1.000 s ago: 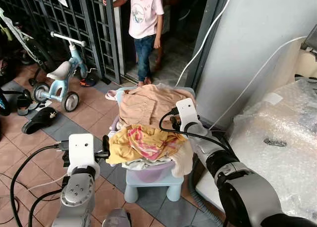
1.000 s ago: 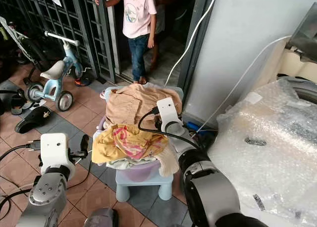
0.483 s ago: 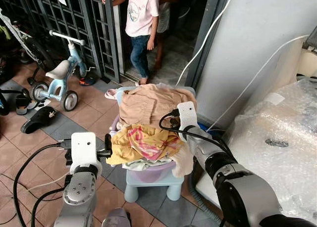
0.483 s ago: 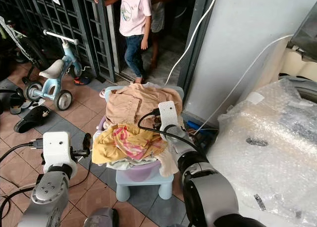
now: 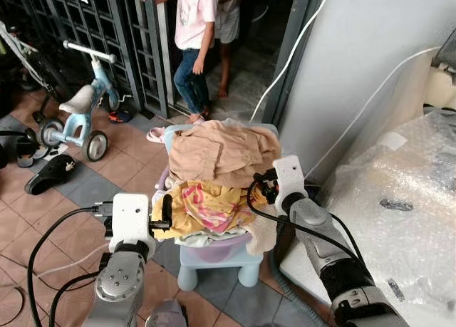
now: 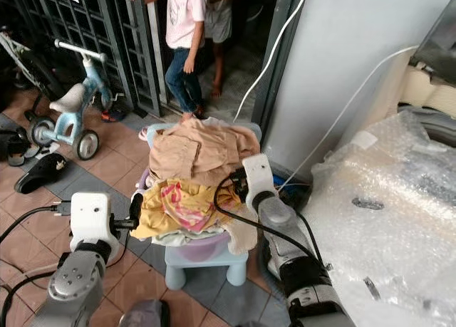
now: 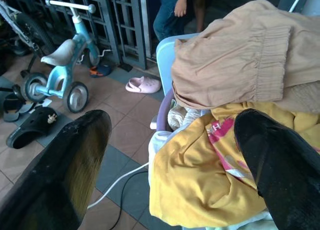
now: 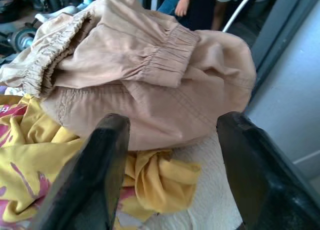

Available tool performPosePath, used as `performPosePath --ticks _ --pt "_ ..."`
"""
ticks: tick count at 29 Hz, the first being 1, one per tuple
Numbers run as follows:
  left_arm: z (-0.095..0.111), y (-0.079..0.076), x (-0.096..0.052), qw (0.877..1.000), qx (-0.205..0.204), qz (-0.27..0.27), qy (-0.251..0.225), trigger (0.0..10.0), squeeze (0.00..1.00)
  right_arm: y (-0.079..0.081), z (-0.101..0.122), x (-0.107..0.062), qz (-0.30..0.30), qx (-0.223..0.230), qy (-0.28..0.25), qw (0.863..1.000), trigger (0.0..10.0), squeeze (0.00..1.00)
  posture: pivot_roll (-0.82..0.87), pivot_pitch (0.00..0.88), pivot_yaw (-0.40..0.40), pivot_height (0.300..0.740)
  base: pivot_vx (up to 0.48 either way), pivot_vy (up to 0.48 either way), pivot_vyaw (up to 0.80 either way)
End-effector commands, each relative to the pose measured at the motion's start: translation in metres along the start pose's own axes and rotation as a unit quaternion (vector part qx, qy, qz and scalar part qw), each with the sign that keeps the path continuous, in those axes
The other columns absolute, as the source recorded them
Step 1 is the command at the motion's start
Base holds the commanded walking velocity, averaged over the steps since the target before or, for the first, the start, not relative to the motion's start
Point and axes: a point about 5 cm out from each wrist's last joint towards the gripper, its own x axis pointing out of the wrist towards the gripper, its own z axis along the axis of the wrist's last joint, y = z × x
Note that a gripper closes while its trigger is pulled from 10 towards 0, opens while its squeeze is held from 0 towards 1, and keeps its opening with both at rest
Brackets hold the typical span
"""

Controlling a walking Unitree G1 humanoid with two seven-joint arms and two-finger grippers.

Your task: Clothes washing

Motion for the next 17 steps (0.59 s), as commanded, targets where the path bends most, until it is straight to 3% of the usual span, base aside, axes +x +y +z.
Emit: performPosePath --ticks 1,4,7,17 --pt "0.004 -0.003 0.001 1.0 -0.002 -0.009 -0.008 10.0 0.0 0.004 0.014 -0.003 0.015 0.002 -0.03 0.999 10.0 1.0 0.07 0.045 -0.047 0.74 0.0 0.0 0.0" --pt "0.004 0.0 0.003 1.0 0.0 -0.006 -0.013 10.0 0.0 0.007 0.021 -0.012 0.018 0.005 -0.06 0.998 10.0 1.0 0.07 0.027 -0.044 0.74 0.0 0.0 0.0" --pt "0.008 0.007 0.005 1.0 -0.004 0.007 -0.03 10.0 0.0 0.011 0.044 -0.027 0.026 -0.009 -0.122 0.992 10.0 1.0 0.06 0.004 -0.045 0.74 0.0 0.0 0.0" --pt "0.013 0.014 0.015 0.999 -0.007 0.016 -0.051 10.0 0.0 0.014 0.052 -0.028 0.046 -0.027 -0.12 0.991 10.0 1.0 0.06 0.0 -0.028 0.74 0.0 0.0 0.0"
